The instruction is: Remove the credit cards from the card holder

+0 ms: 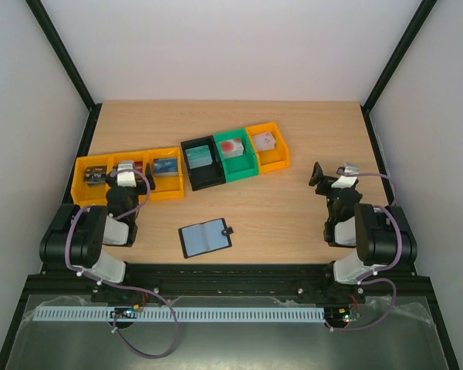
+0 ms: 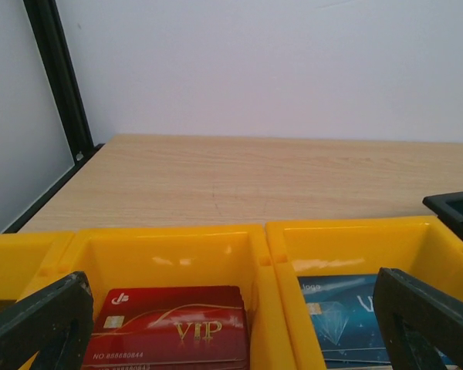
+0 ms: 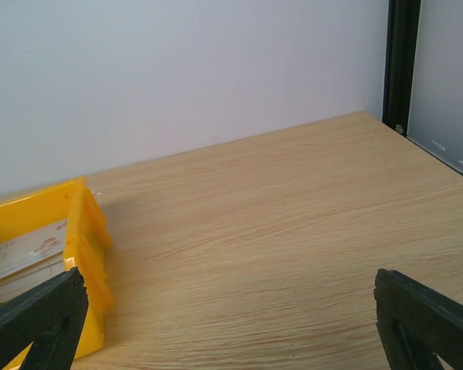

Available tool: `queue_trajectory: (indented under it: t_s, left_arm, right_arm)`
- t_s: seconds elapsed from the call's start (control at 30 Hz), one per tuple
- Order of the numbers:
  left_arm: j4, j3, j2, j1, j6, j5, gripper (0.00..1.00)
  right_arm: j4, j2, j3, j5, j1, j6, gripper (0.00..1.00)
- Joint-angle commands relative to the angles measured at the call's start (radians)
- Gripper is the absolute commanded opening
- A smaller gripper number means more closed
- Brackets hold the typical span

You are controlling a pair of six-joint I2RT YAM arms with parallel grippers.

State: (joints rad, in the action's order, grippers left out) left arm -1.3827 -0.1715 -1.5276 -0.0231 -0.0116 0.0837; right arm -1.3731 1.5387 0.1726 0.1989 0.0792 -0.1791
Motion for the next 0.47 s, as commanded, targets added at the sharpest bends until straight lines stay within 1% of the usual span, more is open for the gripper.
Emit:
queue_trajectory:
  t_s: [0.0,0.07,0.13,0.33,0.43]
  left_arm:
    - [0.018,-0.032,-0.002,0.005,-0.031,0.04,0.99]
    - [0.076,-0.056,-0.005,0.005,-0.045,0.07,0.99]
    - [0.096,-0.067,-0.008,0.005,-0.048,0.078,0.99]
    - [0.086,-0.06,-0.006,0.005,-0.041,0.059,0.99]
    - [0.095,-0.069,-0.01,0.003,-0.045,0.078,0.99]
  right_arm:
    - [-0.007,-0.004,0.003,0.014,0.004,0.024,0.99]
    - [-0.012,-0.003,0.003,0.013,0.004,0.024,0.99]
    - [-0.014,-0.003,0.002,0.013,0.004,0.024,0.99]
    - [-0.014,-0.003,0.002,0.013,0.004,0.023,0.99]
    - [-0.015,-0.003,0.002,0.014,0.004,0.025,0.99]
